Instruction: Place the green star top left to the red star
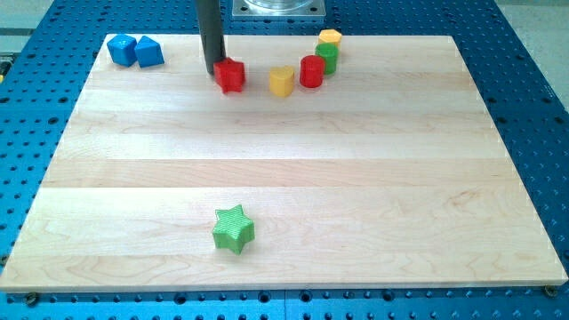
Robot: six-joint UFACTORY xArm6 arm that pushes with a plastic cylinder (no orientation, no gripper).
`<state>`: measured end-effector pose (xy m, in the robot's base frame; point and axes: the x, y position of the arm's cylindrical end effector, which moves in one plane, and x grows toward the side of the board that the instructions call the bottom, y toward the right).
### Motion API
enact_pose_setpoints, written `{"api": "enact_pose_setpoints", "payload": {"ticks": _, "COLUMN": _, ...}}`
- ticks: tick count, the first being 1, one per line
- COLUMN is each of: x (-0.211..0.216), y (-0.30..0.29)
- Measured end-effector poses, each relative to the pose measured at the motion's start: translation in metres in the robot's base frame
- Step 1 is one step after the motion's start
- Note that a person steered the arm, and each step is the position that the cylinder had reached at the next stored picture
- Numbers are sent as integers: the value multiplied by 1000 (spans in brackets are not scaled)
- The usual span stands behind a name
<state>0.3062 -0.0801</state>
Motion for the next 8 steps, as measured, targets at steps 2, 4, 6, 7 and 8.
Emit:
{"api": "enact_pose_setpoints", "payload": {"ticks": 2, "x": 157, "y": 109}}
{"api": "enact_pose_setpoints", "payload": {"ticks": 4, "x": 298, "y": 99}}
{"api": "enact_pose_setpoints", "payload": {"ticks": 6, "x": 236, "y": -13}}
{"api": "enact_pose_setpoints", "payload": {"ticks": 7, "x": 159, "y": 2}}
{"api": "enact_pose_setpoints", "payload": {"ticks": 8, "x": 146, "y": 71}}
